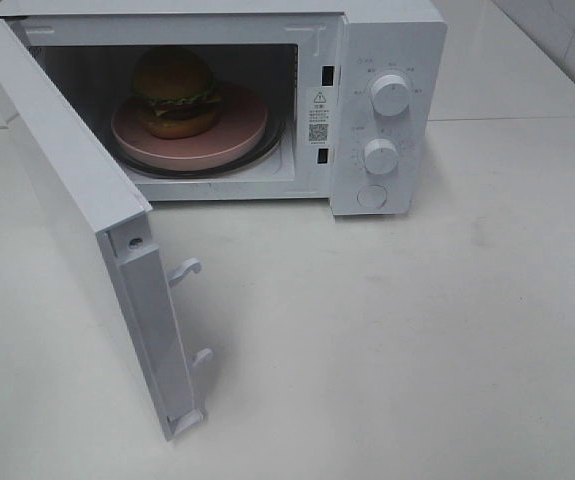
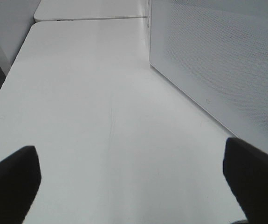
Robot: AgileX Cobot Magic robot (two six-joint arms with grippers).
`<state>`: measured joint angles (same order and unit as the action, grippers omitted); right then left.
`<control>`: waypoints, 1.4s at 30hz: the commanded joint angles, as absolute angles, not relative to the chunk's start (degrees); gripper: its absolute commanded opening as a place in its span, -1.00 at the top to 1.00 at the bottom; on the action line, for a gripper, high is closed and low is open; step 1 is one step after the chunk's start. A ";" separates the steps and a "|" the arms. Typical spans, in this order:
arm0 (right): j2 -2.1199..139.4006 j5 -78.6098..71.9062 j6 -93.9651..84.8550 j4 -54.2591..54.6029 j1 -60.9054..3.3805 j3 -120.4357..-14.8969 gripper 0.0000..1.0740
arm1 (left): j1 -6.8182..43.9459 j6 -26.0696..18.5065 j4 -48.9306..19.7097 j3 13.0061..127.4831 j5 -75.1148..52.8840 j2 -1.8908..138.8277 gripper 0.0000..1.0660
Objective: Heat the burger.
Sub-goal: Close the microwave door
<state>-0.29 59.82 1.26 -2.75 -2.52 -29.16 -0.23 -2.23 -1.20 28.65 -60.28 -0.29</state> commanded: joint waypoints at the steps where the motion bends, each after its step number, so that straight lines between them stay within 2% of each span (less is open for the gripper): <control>1: -1.72 59.36 1.66 -2.64 -2.12 -28.99 -0.42 | -0.11 -2.12 -1.43 28.48 -59.47 -1.55 -0.87; 42: -1.72 59.36 1.66 -2.64 -2.12 -28.99 -0.42 | -0.11 -2.12 -1.43 28.48 -59.47 -1.55 -0.87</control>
<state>-0.29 59.59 1.32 -2.75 -2.52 -29.16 -0.23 -2.23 -1.20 28.65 -60.28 -0.29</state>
